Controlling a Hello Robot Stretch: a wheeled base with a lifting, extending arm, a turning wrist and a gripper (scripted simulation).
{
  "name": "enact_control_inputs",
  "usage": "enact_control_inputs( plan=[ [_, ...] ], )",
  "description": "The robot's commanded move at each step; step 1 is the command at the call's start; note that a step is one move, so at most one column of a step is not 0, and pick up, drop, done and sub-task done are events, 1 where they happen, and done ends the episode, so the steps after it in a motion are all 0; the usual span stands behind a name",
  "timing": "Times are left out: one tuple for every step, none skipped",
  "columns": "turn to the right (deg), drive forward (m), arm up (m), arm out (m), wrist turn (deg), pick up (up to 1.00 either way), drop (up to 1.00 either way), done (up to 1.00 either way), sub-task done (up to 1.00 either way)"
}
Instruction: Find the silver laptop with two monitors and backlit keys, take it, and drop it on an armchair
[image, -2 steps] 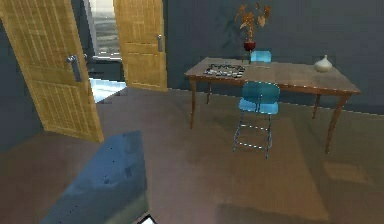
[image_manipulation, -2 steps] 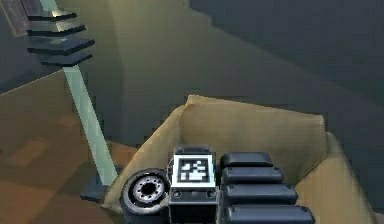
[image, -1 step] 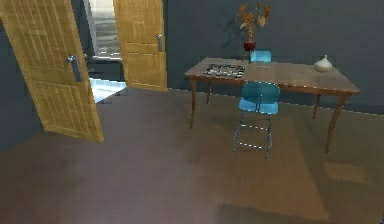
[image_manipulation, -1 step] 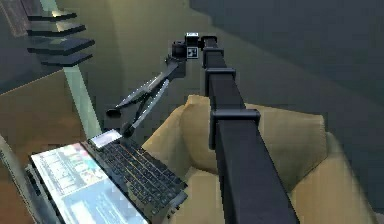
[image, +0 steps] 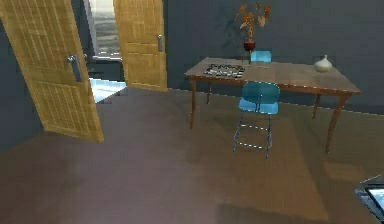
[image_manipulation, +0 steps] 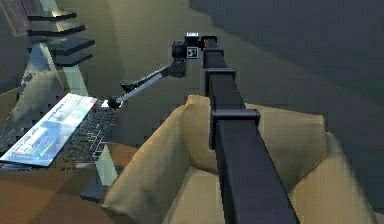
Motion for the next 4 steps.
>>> enact_control_inputs(
  plan=[
    [0.0,0.0,0.0,0.0,45.0,0.0,0.0,0.0,0.0],
    [0.0,0.0,0.0,0.0,45.0,0.0,0.0,0.0,0.0],
    [0.0,0.0,0.0,0.0,45.0,0.0,0.0,0.0,0.0],
    [0.0,0.0,0.0,0.0,18.0,0.0,0.0,0.0,0.0]
  ],
)
